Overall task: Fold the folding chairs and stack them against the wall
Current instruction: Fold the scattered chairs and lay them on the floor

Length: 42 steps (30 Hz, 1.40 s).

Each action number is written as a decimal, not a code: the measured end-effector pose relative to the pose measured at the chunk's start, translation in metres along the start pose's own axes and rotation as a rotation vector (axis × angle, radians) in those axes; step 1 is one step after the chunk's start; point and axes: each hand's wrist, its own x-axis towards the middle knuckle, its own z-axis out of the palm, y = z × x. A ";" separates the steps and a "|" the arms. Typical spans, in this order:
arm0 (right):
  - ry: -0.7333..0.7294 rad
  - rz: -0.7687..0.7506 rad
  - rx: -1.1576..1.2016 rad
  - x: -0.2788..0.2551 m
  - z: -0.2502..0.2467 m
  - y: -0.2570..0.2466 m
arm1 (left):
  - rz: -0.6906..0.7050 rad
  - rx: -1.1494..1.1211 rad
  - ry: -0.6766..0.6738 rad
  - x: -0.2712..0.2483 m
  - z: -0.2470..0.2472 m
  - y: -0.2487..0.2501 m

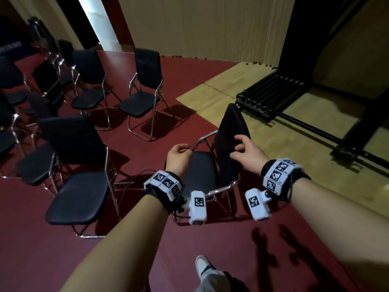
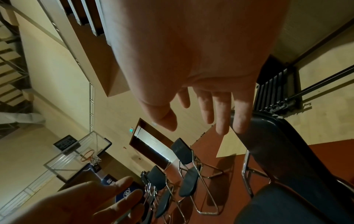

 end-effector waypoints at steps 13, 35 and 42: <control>0.006 0.200 0.050 0.175 -0.066 0.026 | -0.062 0.040 -0.141 0.167 0.108 0.058; -0.470 0.371 -0.061 0.389 -0.098 0.149 | -0.388 0.128 -0.105 0.253 0.290 0.029; -0.577 0.402 -0.019 0.398 -0.070 0.146 | -0.462 0.095 -0.014 0.250 0.281 0.018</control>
